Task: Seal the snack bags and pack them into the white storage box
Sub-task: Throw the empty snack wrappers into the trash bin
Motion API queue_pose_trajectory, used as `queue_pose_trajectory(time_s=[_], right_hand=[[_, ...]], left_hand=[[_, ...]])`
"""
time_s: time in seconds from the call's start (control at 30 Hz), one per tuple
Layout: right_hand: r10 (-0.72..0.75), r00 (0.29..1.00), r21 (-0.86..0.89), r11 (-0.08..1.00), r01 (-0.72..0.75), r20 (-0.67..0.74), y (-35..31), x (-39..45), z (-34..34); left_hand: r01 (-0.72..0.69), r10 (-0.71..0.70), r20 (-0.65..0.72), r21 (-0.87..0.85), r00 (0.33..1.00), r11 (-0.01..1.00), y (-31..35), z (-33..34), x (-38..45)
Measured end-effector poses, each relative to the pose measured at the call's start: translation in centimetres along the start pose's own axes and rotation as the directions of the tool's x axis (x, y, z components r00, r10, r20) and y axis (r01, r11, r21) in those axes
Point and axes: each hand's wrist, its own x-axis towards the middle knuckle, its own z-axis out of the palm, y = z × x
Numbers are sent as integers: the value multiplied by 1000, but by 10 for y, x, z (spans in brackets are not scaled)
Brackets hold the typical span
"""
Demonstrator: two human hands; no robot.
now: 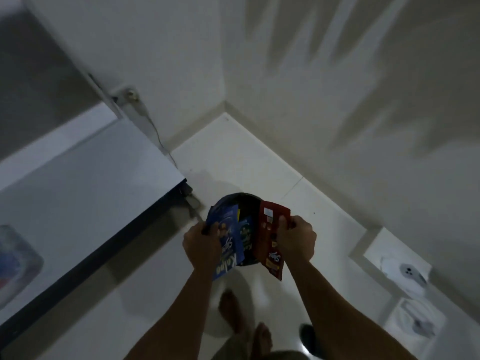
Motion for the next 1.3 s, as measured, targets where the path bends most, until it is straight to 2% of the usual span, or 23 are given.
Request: queue_pose_trajectory(time_s=[0.3,0.43,0.53,0.7,0.8,0.87,1.0,1.07,1.2,1.3], right_hand=[[38,995,-42,999,-34,97,48,64,105],[-18,986,-64,998,29,164,57,77,120],[-35,977,-103,993,58,213,52,76,107],[-50,956,-81,994,76,288,29,54,46],[-134,937,-6,990,143,324,-2,17,-13],[-146,943,7,988,151,298,-18,16,-25],[-268,900,73,963,259,344,-73,-35,-67],[-349,861,115,937,330,369,-100,-64,-78],[-539,731,154,836,527,419,-139,-125,-79],[-592,670,190,796,575,449,-155,-176,-72]], left_hand=[[70,-74,54,73,996,995,-60,111,44],[89,-94,73,71,993,994,-67,128,47],[119,-124,89,60,988,991,-54,117,41],[229,-226,126,-10,966,973,-9,62,9],[182,-181,25,-92,983,979,29,-2,-28],[132,-135,-13,-116,991,984,49,-17,-32],[73,-99,-129,-193,987,978,83,-105,-64],[55,-87,-173,-182,981,982,85,-147,-77],[0,-30,-229,-130,973,992,64,-228,-95],[11,-48,-269,-137,962,990,36,-285,-111]])
